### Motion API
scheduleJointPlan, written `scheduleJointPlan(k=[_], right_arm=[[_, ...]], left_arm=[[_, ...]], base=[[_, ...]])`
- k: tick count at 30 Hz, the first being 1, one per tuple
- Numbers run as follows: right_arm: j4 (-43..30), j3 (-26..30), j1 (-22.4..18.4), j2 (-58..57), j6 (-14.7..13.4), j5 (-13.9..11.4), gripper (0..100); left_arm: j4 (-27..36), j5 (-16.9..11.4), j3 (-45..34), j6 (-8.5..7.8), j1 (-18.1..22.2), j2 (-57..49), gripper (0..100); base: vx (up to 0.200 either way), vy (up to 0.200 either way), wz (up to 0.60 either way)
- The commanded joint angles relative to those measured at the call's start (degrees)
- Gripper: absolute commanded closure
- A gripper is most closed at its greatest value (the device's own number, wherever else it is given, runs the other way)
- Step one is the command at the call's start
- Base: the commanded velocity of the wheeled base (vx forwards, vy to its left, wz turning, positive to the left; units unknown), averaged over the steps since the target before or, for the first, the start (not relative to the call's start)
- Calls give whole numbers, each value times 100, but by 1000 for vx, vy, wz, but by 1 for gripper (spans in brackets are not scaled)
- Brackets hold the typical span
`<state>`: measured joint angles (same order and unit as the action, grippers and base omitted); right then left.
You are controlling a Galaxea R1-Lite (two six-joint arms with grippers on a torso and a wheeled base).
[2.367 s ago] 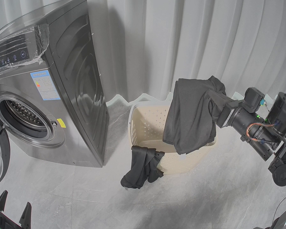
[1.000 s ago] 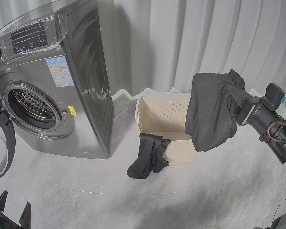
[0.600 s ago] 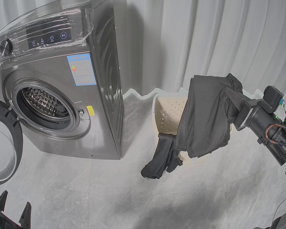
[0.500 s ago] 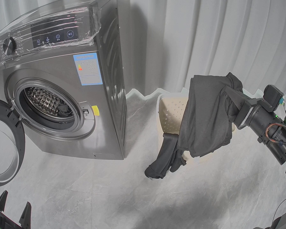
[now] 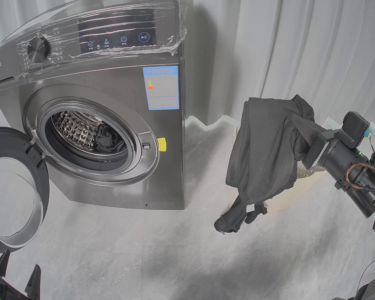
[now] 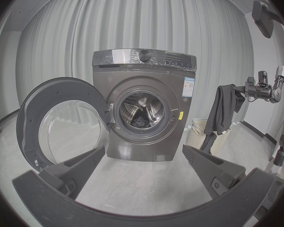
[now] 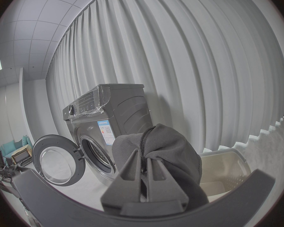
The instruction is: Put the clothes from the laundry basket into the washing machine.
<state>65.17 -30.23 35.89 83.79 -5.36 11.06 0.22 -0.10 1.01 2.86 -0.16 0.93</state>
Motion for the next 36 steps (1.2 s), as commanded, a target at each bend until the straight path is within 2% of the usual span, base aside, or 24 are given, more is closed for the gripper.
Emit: scheduleJointPlan(k=[1, 8, 20, 26, 36], right_arm=[[4, 26, 15, 33, -9, 2, 100], [4, 44, 15, 85, -44, 2, 100], [127, 79, 15, 156, -44, 2, 100], [163, 79, 15, 226, -96, 2, 100], [163, 79, 15, 226, -96, 2, 100]], left_arm=[[4, 1, -84, 4, -2, -93, 0], [-4, 1, -84, -14, -11, -93, 0], [-4, 1, -84, -14, -2, -93, 0], [-4, 1, -84, -5, -2, -93, 0], [-4, 1, -84, -5, -2, -93, 0]], base=[[0, 200, 0], [0, 29, 0], [-200, 0, 0], [0, 0, 0], [0, 200, 0]])
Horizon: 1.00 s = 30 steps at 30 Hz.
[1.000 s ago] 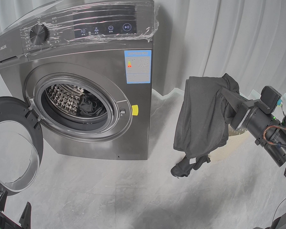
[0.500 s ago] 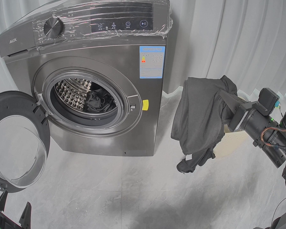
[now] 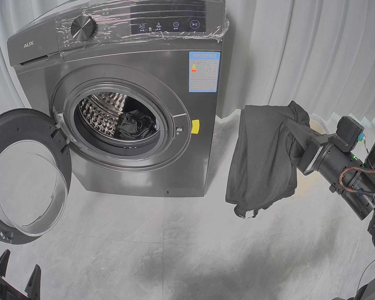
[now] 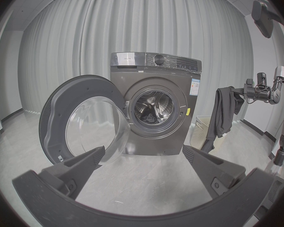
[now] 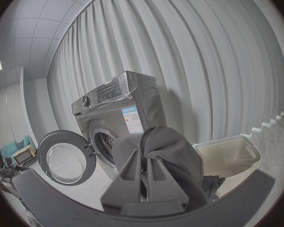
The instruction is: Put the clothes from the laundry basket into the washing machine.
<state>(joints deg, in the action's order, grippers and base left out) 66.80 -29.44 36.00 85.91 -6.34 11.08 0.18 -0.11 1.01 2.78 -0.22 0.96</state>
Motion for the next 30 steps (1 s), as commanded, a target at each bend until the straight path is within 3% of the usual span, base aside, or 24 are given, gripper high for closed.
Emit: scheduleJointPlan(k=[1, 23, 30], right_arm=[[-1, 0, 4, 14, 1, -1, 100], [-10, 8, 4, 5, 1, -1, 100], [-10, 114, 12, 14, 10, -27, 100]], left_arm=[[-1, 2, -84, 3, 4, -96, 0], [-1, 2, -84, 3, 4, -96, 0], [-1, 2, -84, 3, 4, -96, 0]], base=[[0, 200, 0], [0, 200, 0], [0, 0, 0]])
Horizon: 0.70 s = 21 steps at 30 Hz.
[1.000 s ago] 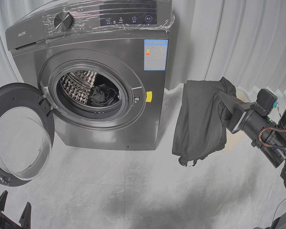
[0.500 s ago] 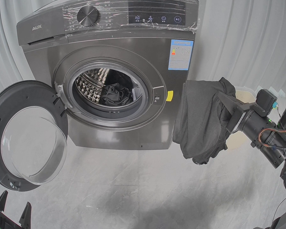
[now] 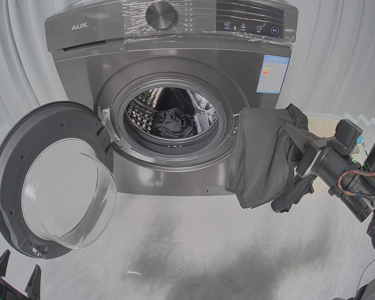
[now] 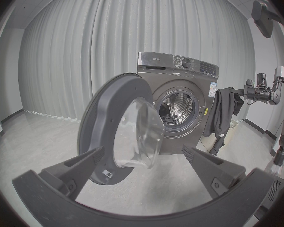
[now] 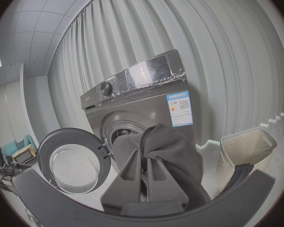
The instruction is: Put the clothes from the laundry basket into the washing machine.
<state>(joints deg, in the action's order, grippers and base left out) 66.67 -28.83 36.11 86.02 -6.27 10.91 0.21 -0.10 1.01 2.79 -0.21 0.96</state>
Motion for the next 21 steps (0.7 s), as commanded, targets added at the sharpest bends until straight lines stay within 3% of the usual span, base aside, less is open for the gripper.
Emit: scheduleJointPlan(k=[1, 13, 15, 17, 20, 21], right_arm=[[4, 62, 10, 3, 3, -19, 100], [-5, 211, 54, 3, 11, -177, 100], [-5, 273, 248, 12, -6, -177, 100], [-58, 282, 450, 29, -15, -168, 100], [-14, 185, 450, 249, -15, -133, 100], [-5, 106, 450, 310, -15, -107, 100]], left_arm=[[-3, 1, -84, 2, 3, -96, 0], [-3, 1, -84, -7, 3, -96, 0], [-3, 1, -84, -7, 3, -96, 0], [-12, -8, -101, -95, 3, -96, 0], [-12, -25, -101, -297, 12, -96, 0], [-3, -25, -101, -297, 12, -96, 0]], base=[[0, 0, 0], [0, 0, 0], [0, 0, 0], [0, 0, 0], [0, 0, 0], [0, 0, 0]])
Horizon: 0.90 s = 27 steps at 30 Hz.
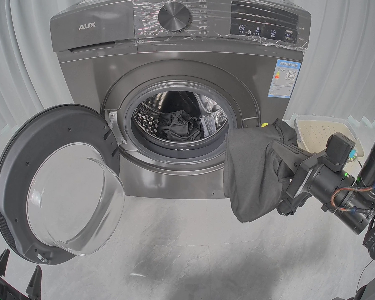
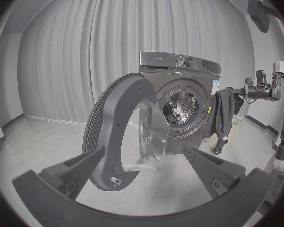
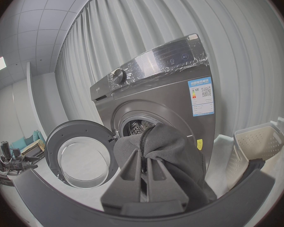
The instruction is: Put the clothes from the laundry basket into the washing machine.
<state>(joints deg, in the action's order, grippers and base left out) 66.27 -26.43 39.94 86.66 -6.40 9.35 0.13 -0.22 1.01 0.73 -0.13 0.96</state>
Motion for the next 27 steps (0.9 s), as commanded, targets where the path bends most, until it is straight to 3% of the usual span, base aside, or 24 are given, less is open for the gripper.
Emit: scheduleJointPlan(k=[1, 8, 11, 13, 15, 17, 20, 24, 25, 26, 27], right_arm=[[9, -196, 93, 281, -10, 67, 100], [70, -504, 278, 967, -46, 111, 100], [79, -873, 304, 1318, -54, 471, 100], [132, -1048, 348, 1424, -169, 559, 100], [158, -1321, 498, 1511, -494, 638, 100], [141, -1576, 542, 1591, -608, 638, 100], [194, -1963, 594, 1828, -643, 629, 100], [334, -2112, 603, 2056, -634, 577, 100], [369, -2121, 603, 2083, -634, 568, 100], [466, -2147, 612, 2144, -626, 568, 100], [466, -2147, 612, 2144, -626, 568, 100]], left_arm=[[-5, -13, -101, -91, 5, -96, 0], [-13, -84, -101, -152, 13, -96, 0], [-13, -171, -101, -231, 13, -96, 0], [-31, -215, -101, -275, 13, -96, 0], [-277, -259, 523, -205, 57, 44, 0], [-391, -330, 1182, -152, -13, 457, 0], [-435, -866, 1437, -126, -215, 1169, 0], [-444, -1938, 1384, -152, -277, 1995, 0], [-444, -2026, 1375, -152, -277, 2083, 0], [-497, -2307, 1367, -179, -285, 2391, 0], [-497, -2307, 1367, -179, -285, 2391, 0]], base=[[0, 0, 0], [0, 0, 0], [0, 0, 0], [0, 0, 0], [0, 0, 0], [0, 0, 0], [0, 0, 0], [0, 0, 0], [0, 0, 0], [0, 0, 0], [0, 0, 0]])
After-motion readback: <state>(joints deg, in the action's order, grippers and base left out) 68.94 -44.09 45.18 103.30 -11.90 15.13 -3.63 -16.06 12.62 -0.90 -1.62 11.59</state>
